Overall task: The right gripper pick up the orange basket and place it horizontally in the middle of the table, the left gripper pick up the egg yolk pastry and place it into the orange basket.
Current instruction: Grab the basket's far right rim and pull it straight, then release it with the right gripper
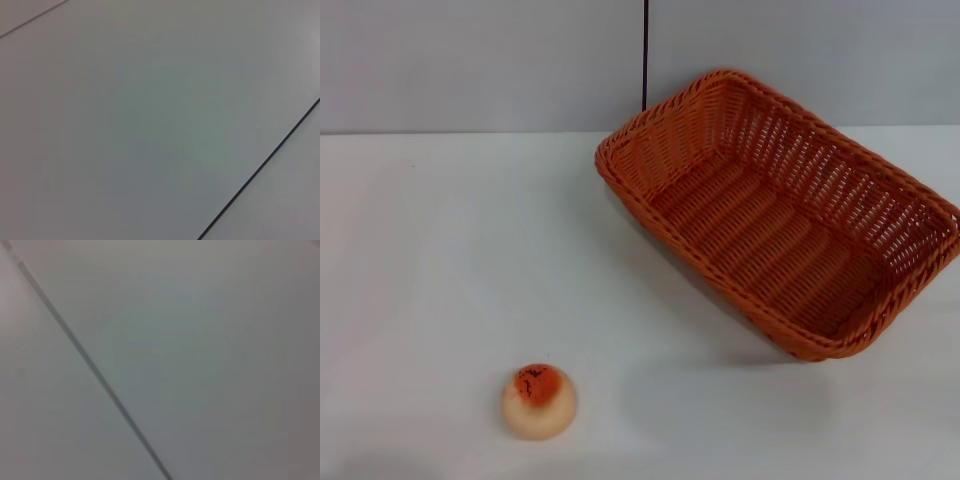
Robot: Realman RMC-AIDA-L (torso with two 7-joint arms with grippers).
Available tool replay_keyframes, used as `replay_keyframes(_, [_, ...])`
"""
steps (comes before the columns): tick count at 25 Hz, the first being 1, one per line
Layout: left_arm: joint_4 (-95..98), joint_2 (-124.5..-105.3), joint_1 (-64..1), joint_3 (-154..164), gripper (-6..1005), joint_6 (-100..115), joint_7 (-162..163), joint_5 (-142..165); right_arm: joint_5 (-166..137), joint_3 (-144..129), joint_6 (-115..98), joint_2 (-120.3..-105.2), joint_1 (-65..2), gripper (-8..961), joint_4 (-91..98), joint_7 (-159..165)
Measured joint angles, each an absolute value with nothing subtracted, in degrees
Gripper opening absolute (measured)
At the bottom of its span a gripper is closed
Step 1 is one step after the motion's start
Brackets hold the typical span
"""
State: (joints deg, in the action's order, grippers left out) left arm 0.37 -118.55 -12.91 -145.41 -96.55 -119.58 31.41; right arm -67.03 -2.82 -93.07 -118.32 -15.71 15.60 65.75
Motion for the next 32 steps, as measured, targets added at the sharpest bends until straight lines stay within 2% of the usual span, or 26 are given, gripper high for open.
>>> replay_keyframes(5, [0.3,-118.51,-13.1,-145.4,99,-95.9,-119.6,31.5,-67.2,-9.9,-92.5,-117.41,-16.1,138,18.2,67.7])
replay_keyframes(9, [0.3,-118.48,-13.0,-145.2,257,-96.3,-119.2,31.5,-70.7,-15.6,-92.6,-116.04,-15.7,213,23.6,75.1])
replay_keyframes(11, [0.3,-118.48,-12.9,-145.0,366,-96.4,-119.2,31.5,-76.9,-18.8,-94.1,-114.49,-15.7,251,31.2,83.5])
replay_keyframes(12, [0.1,-118.47,-12.7,-144.4,436,-96.7,-119.2,31.6,-76.9,-18.8,-94.1,-114.49,-15.7,290,31.2,83.5])
replay_keyframes(13, [0.1,-118.47,-12.7,-144.2,505,-96.8,-119.3,31.6,-79.9,-20.0,-94.7,-113.78,-15.8,329,34.9,88.2])
replay_keyframes(19, [-0.7,-118.41,-12.6,-141.2,737,-97.1,-119.6,31.8,-93.8,-21.7,-100.2,-110.32,-17.4,565,54.8,112.3])
replay_keyframes(22, [-2.0,-118.43,-12.5,-139.4,776,-98.2,-119.9,32.0,-100.5,-22.3,-102.0,-108.24,-19.3,685,62.9,123.0])
replay_keyframes(24, [-3.3,-118.39,-12.4,-136.8,802,-100.5,-121.6,32.3,-105.2,-23.8,-103.3,-106.29,-21.1,685,66.6,128.7])
replay_keyframes(28, [-5.0,-118.34,-12.5,-133.8,802,-102.8,-123.7,32.3,-115.1,-28.8,-106.9,-101.34,-26.0,685,68.0,136.3])
replay_keyframes(30, [-5.2,-118.34,-12.7,-133.1,802,-103.1,-123.9,32.3,-119.7,-30.2,-107.9,-100.31,-28.4,685,67.8,137.5])
replay_keyframes(32, [-5.3,-118.32,-12.9,-132.8,802,-103.1,-123.9,32.3,-125.2,-30.6,-108.5,-100.08,-31.0,685,67.9,137.8])
